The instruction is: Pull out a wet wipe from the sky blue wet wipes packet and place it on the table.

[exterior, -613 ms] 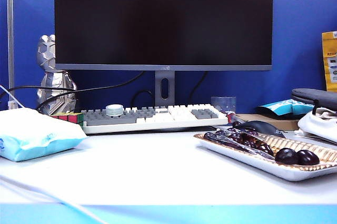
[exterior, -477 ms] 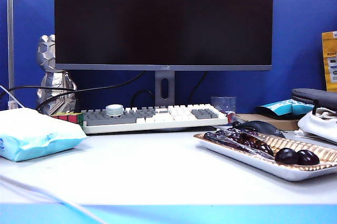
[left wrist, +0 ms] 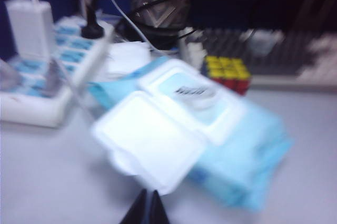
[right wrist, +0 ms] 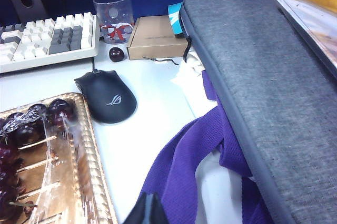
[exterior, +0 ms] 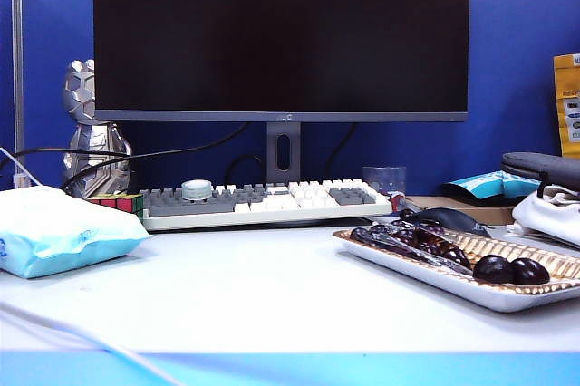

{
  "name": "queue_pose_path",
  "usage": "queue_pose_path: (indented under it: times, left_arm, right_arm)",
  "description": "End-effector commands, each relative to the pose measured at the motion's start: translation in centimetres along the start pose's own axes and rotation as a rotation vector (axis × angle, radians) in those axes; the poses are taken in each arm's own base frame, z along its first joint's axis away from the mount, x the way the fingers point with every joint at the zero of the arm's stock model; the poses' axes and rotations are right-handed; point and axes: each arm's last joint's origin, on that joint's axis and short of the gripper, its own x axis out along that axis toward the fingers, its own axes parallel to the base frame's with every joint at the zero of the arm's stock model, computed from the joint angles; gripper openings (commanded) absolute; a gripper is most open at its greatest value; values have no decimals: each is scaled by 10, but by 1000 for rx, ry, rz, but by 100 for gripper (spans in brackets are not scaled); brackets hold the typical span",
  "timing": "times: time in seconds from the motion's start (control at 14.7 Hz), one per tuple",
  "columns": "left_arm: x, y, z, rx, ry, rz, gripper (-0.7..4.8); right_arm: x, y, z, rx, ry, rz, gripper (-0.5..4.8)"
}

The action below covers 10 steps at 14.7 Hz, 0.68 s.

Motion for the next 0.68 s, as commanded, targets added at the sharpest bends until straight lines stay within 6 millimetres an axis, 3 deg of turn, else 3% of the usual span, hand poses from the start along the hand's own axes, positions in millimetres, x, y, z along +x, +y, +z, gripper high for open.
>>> queue_pose_path:
  times: [0.07,0.41,0.54,0.68]
  left_arm:
    - [-7,-7,33,-106,-317,-183,17]
    - [-13,-13,79,-43,-337,-223,17]
    - [0,-19,94,28,-246,-290,17]
    - [25,-23,105,71,-92,-300,18]
  right_arm:
    - [0,0,0,3,-7,1,-1]
    - [0,0,0,3,-7,1,-1]
    - [0,1,0,2,-7,7,-1]
    - [0,1,0,2,-7,6,-1]
